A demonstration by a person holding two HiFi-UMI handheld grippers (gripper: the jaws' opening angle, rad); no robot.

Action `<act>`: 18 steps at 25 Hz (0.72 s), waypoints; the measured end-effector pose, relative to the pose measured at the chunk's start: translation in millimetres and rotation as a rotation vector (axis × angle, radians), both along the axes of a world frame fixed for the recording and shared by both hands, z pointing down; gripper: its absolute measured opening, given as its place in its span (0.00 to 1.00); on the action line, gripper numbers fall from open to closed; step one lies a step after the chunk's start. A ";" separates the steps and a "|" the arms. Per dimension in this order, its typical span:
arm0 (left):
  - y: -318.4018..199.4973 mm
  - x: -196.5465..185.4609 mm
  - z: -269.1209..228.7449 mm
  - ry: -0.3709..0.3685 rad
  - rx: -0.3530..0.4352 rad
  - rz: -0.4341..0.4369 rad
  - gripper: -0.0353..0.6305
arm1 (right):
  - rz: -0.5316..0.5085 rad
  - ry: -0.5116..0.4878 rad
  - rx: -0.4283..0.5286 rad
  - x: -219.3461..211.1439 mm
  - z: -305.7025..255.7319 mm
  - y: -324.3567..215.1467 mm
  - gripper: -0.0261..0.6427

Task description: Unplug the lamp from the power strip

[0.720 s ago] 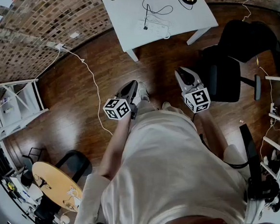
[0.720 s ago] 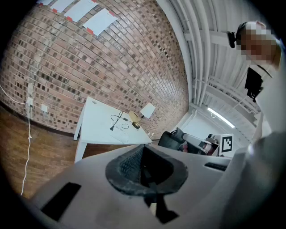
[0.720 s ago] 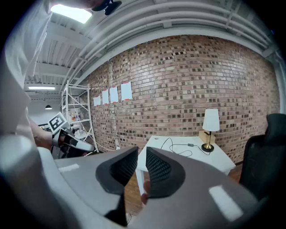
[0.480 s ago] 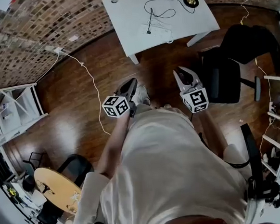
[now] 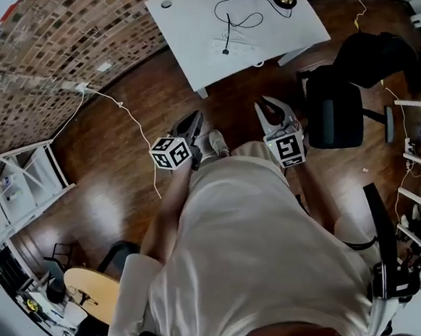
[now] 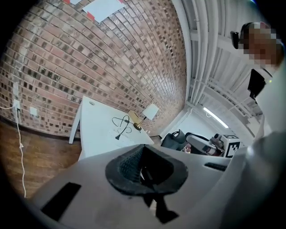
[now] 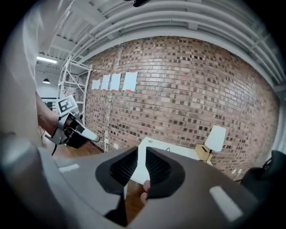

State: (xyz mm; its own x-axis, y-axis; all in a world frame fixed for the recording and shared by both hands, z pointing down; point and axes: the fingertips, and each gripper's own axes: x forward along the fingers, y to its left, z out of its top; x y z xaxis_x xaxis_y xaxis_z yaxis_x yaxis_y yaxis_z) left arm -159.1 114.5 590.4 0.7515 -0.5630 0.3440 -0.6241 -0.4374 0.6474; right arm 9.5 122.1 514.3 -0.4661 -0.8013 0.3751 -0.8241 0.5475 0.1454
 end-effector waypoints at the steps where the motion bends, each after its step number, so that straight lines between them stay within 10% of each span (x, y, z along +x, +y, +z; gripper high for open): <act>1: -3.4 1.5 -1.0 -0.001 0.005 0.006 0.06 | 0.005 0.006 -0.004 0.4 1.7 -1.2 0.11; 8: -38.1 -15.5 -8.5 -0.043 0.049 -0.028 0.05 | -0.059 0.237 0.022 -13.1 10.6 -18.1 0.11; 18: -60.7 -18.4 -10.1 -0.092 0.076 -0.074 0.06 | -0.105 0.307 0.006 -15.5 25.0 -37.5 0.11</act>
